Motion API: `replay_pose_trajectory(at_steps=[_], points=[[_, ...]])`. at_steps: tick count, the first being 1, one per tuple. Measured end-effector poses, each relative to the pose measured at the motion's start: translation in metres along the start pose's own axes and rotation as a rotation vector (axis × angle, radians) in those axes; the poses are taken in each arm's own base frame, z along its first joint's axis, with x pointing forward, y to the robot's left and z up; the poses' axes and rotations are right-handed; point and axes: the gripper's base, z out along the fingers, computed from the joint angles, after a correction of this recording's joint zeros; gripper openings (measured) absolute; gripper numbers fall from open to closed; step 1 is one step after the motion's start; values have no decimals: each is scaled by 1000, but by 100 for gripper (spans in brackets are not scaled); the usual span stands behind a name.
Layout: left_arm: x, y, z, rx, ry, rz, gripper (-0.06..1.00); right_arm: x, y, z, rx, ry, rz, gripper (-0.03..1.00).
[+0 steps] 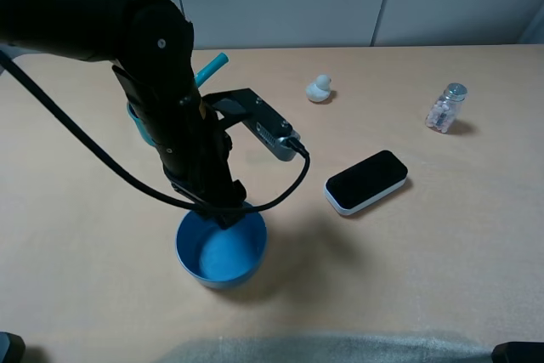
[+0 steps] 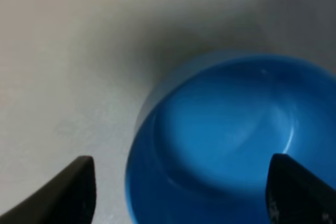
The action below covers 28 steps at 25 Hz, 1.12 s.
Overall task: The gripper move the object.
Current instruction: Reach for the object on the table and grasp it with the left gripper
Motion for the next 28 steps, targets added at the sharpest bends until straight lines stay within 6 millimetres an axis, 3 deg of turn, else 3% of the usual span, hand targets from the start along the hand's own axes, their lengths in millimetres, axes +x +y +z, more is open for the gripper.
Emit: replay_pose_trajectory(at_steps=[28], points=[[-6, 6, 50, 2, 84, -12, 74, 0, 0, 0, 0, 0, 0, 68]])
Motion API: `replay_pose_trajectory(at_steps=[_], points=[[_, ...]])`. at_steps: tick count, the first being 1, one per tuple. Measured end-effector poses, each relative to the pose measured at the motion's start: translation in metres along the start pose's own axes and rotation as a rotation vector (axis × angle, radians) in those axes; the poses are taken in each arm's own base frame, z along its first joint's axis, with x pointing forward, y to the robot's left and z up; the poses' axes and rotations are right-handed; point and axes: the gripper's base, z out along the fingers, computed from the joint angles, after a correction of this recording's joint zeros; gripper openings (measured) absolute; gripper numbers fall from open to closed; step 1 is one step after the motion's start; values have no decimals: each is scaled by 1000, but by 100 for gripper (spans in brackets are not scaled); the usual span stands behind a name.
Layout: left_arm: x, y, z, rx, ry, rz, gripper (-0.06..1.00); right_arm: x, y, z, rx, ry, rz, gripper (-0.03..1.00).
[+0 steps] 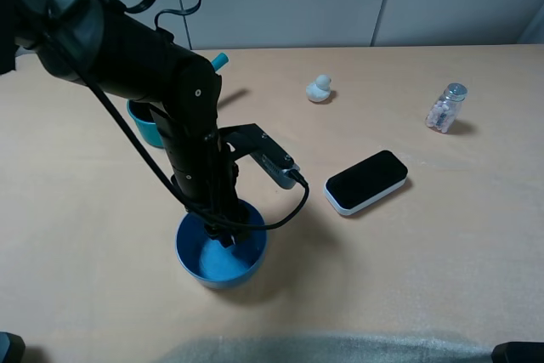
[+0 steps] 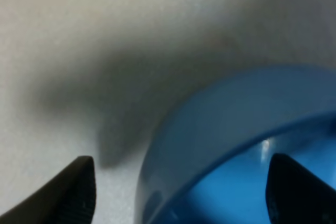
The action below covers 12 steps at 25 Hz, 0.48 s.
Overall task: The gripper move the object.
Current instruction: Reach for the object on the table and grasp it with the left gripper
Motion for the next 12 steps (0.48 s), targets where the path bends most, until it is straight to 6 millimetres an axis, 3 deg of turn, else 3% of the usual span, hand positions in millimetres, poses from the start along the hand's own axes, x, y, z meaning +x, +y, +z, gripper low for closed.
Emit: replay_pose_trajectory(at_steps=[12], points=[[-1, 0, 0, -3, -11, 0, 74, 0, 0, 0, 0, 0, 0, 68]])
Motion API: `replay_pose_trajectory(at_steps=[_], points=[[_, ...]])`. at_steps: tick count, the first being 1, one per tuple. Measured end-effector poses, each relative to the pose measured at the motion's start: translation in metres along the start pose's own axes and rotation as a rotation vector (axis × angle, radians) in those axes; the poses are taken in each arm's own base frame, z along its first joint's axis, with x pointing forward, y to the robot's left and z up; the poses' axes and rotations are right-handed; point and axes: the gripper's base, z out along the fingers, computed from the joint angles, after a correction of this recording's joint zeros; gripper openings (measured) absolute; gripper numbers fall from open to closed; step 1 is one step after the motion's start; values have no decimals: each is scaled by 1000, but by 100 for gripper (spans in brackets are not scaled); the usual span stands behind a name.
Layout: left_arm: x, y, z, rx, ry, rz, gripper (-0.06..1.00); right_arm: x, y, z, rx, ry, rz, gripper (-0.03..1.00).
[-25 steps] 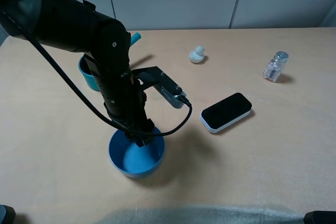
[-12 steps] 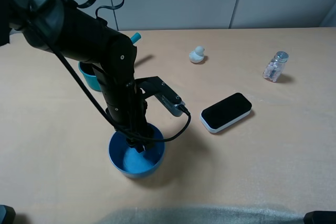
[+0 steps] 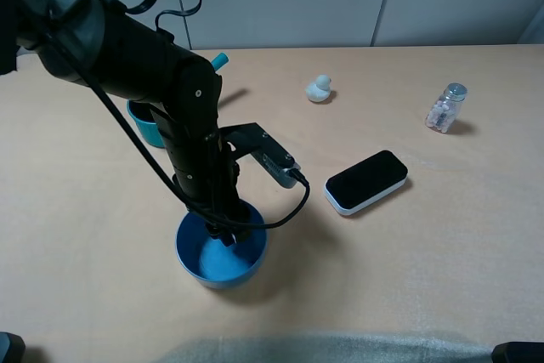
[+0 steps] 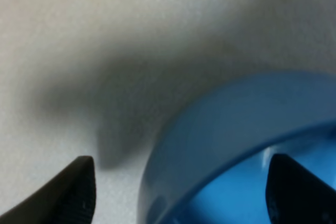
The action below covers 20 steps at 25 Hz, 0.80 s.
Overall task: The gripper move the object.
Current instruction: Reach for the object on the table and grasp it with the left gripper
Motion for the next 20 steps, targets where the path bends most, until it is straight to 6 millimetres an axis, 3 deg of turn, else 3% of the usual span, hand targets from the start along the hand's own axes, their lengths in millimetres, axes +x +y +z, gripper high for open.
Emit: replay_pose_trajectory(at_steps=[12, 18, 20], points=[[-1, 0, 0, -2, -7, 0, 73, 0, 0, 0, 0, 0, 0, 68], [-1, 0, 0, -2, -7, 0, 59, 0, 0, 0, 0, 0, 0, 68], [-1, 0, 0, -2, -7, 0, 48, 0, 0, 0, 0, 0, 0, 68]])
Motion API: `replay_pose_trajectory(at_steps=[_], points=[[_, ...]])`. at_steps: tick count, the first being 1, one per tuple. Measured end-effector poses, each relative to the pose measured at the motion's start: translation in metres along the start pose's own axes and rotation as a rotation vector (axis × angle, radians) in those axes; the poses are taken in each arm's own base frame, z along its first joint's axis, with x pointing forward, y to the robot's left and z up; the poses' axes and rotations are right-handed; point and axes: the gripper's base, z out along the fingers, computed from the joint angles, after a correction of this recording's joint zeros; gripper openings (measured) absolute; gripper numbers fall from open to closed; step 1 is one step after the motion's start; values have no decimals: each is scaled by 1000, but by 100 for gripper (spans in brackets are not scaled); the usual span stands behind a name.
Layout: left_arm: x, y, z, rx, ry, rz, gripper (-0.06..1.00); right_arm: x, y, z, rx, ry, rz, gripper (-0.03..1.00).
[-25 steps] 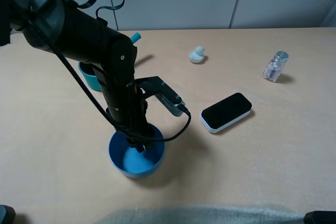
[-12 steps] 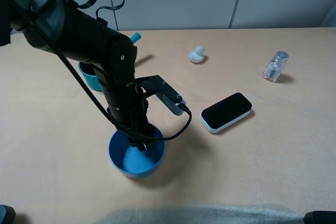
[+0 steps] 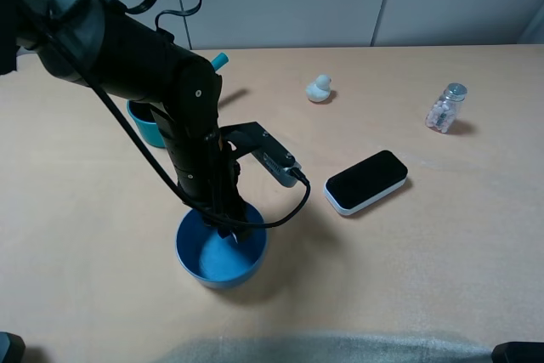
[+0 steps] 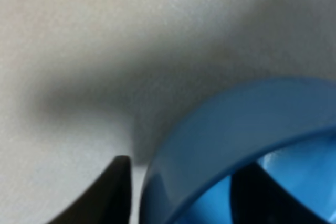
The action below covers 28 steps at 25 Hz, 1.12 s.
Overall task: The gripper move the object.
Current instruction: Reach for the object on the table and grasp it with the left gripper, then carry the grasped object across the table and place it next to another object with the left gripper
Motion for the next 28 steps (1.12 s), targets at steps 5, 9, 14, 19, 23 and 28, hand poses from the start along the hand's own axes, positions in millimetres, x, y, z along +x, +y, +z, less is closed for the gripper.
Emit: replay_pose_trajectory(at_steps=[5, 9, 14, 19, 23, 28], points=[[0, 0, 0, 0, 0, 0, 39, 0, 0, 0, 0, 0, 0, 68], [0, 0, 0, -1, -1, 1, 26, 0, 0, 0, 0, 0, 0, 68], [-1, 0, 0, -3, -6, 2, 17, 0, 0, 0, 0, 0, 0, 68], [-1, 0, 0, -4, -8, 2, 6, 0, 0, 0, 0, 0, 0, 68], [-1, 0, 0, -4, -8, 2, 6, 0, 0, 0, 0, 0, 0, 68], [-1, 0, 0, -3, -6, 2, 6, 0, 0, 0, 0, 0, 0, 68]])
